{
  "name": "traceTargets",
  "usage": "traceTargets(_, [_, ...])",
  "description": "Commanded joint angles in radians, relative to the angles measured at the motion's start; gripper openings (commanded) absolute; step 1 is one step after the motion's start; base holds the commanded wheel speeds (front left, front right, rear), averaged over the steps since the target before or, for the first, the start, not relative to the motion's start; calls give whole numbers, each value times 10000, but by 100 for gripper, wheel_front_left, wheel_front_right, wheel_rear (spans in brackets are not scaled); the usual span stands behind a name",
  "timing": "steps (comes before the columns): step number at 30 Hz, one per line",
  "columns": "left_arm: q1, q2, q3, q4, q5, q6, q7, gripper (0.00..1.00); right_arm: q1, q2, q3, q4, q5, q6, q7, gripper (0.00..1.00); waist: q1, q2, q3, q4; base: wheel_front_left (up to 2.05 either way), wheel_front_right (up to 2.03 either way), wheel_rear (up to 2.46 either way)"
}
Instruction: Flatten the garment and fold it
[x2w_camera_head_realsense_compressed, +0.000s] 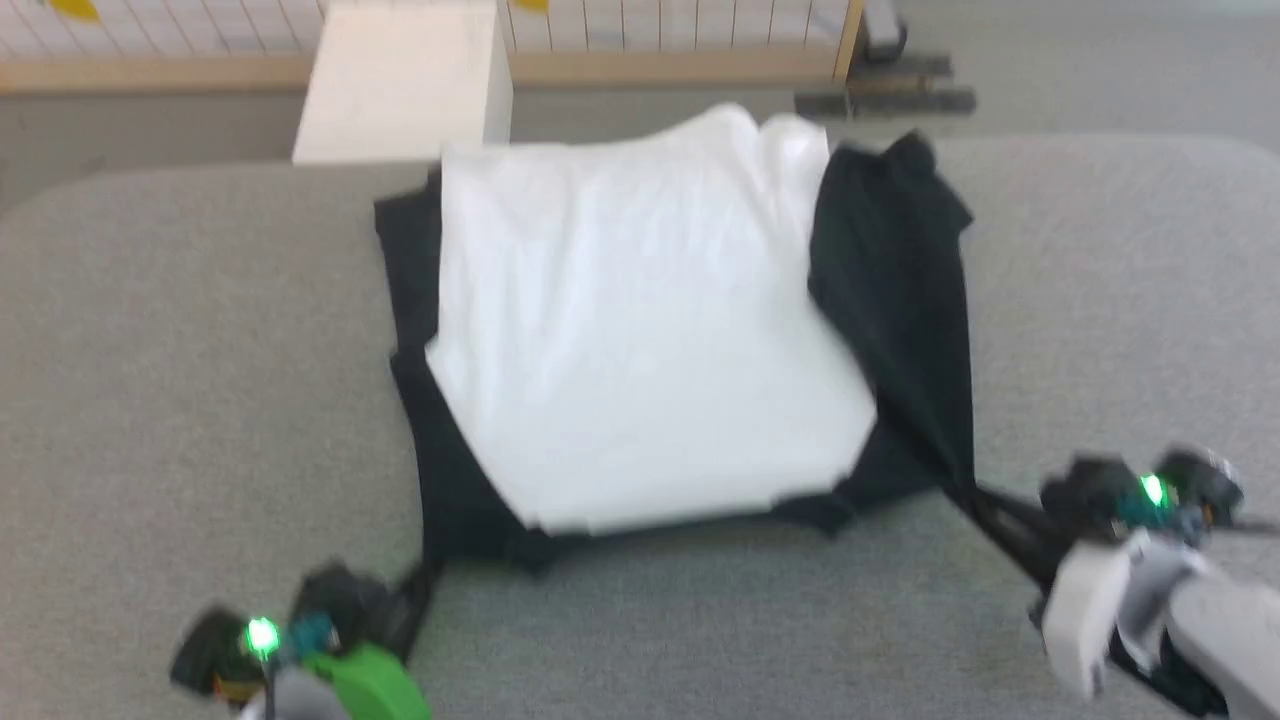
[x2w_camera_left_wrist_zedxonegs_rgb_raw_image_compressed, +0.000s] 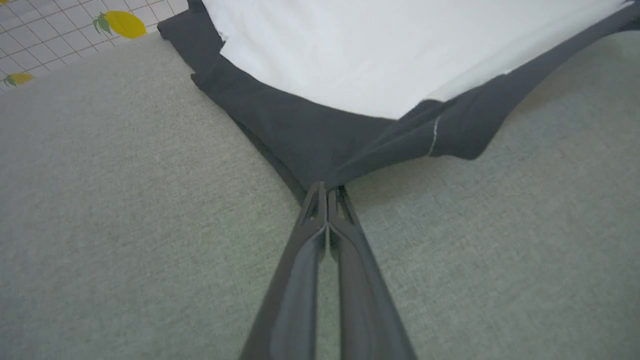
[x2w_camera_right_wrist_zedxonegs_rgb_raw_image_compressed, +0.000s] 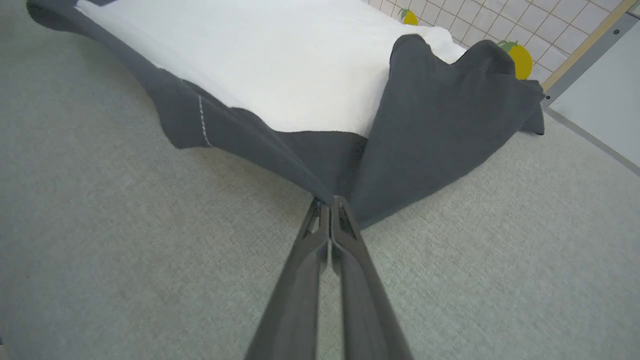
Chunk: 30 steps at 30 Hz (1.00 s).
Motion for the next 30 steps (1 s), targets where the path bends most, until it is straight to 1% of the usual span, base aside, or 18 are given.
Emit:
traceTargets(1, [422, 336, -93, -43, -132, 194, 163, 0, 556, -277, -307, -16, 134, -25, 76, 0, 2, 0, -1002, -102, 0, 0, 0])
traceTargets(4, [1007, 441, -567, -394, -160, 256, 555, 0, 1639, -389, -691, -208, 126, -25, 234, 0, 2, 0, -1307, -76, 0, 0, 0])
traceTargets(7, [1542, 504, -820, -696, -457, 287, 854, 0, 2742, -429, -1134, -399, 80, -25, 371, 0, 2, 0, -1506, -49, 0, 0, 0])
traceTargets(9, [1794, 565, -1061, -786, -451, 310, 1049, 0, 3478, -424, -1396, -465, 27, -25, 473, 0, 2, 0, -1591, 10, 0, 0, 0])
traceTargets(12, [2026, 512, -1341, -817, -432, 334, 1292, 0, 4326, -373, -1844, -441, -199, -25, 655, 0, 2, 0, -1590, 62, 0, 0, 0])
traceTargets(15, [2169, 391, -1389, -625, -525, 372, 1302, 0, 5101, -14, -2373, -253, -252, -25, 669, 0, 2, 0, -1545, 84, 0, 0, 0])
traceTargets(18, [2218, 253, -1432, -381, -579, 311, 1299, 0, 5494, 336, -2744, -89, -380, -25, 678, 0, 2, 0, -1533, 117, 0, 0, 0])
traceTargets(19, [2244, 166, -1396, -327, -667, 298, 1265, 16, 5560, 474, -2910, -66, -406, -25, 659, 18, 2, 0, -1534, 124, 0, 0, 0])
traceTargets(20, [2237, 101, -1321, -317, -697, 321, 1141, 100, 5602, 562, -3046, -62, -438, -25, 637, 39, 2, 0, -1544, 136, 0, 0, 0])
traceTargets(21, [2225, 36, -1204, -317, -742, 369, 977, 100, 5647, 661, -3244, -73, -457, -25, 608, 98, 2, 0, -1567, 153, 0, 0, 0])
traceTargets(22, [2210, 22, -1157, -307, -746, 379, 897, 100, 5672, 726, -3423, -103, -487, -25, 562, 100, 2, 0, -1600, 171, 0, 0, 0])
traceTargets(26, [2017, 135, -877, -380, -682, 395, 496, 100, 5857, 923, -4192, -483, -745, -25, 423, 100, 2, 0, -1777, 266, 0, 0, 0])
traceTargets(30, [1656, 581, -426, -536, -468, 647, 186, 100, 5948, 1077, -4986, -1196, -1103, -25, 319, 100, 2, 0, -1906, 286, 0, 0, 0])
